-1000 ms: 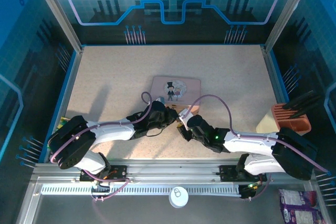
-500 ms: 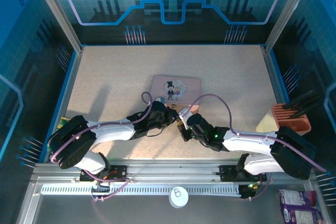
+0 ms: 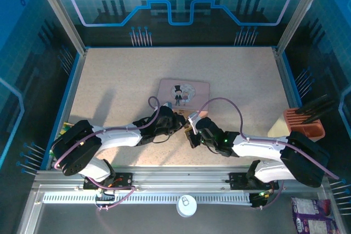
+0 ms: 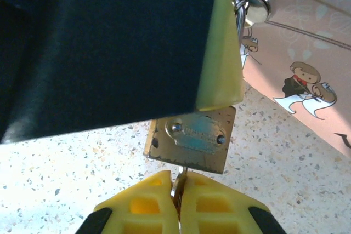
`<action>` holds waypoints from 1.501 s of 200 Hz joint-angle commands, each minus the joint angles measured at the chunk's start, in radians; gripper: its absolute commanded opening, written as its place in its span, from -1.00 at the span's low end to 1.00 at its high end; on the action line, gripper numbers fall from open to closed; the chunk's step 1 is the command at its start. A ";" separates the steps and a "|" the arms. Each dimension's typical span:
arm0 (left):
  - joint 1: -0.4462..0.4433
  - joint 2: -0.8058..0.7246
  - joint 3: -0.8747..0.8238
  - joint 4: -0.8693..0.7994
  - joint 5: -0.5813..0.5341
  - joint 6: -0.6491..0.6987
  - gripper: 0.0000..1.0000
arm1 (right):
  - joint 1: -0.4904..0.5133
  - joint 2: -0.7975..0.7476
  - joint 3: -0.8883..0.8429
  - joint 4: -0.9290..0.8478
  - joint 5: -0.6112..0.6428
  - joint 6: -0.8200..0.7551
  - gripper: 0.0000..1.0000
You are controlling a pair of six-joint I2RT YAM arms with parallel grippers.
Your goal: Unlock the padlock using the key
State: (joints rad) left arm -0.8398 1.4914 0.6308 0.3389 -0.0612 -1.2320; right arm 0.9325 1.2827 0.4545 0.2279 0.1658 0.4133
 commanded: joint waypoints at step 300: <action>0.137 -0.230 -0.072 -0.280 -0.164 0.302 0.10 | -0.235 0.270 0.029 0.077 -0.340 0.306 -0.57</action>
State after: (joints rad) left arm -0.7315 1.3170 0.5755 0.1474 -0.1745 -1.0271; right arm 0.7544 1.5185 0.4572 0.3161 -0.1493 0.7101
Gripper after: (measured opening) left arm 0.543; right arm 0.141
